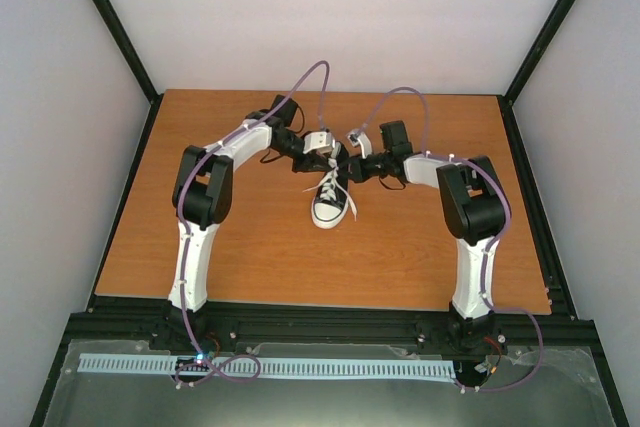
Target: Tie the shoes
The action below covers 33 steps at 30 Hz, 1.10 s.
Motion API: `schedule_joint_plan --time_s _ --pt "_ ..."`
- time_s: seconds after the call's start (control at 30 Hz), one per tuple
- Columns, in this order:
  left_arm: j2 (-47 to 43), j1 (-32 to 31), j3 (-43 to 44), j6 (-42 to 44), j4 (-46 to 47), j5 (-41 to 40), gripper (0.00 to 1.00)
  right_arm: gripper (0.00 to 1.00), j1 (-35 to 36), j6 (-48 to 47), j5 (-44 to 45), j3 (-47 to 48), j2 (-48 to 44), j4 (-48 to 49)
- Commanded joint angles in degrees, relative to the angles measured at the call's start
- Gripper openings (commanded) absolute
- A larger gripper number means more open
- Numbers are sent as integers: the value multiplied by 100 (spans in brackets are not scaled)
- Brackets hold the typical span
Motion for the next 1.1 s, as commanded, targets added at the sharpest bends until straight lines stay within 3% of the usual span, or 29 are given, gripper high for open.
schedule_joint_plan --time_s 0.0,0.23,0.6,0.73,0.87,1.07 --pt "-28 69 485 556 -491 17 36 3 -11 -176 208 -29 -274 -92" --pt "-76 52 754 833 -1146 606 49 3 4 -267 163 9 -282 -229" --pt "-49 -79 557 57 -258 799 45 6 17 -346 150 28 -292 -345" --pt "-51 -85 515 216 -409 850 29 6 17 -315 190 20 -306 -320" --pt "-74 -85 505 295 -563 812 3 6 17 -279 426 -11 -338 -348" --pt "-75 -17 572 352 -627 317 1 3 -10 -289 773 -99 -473 -452"
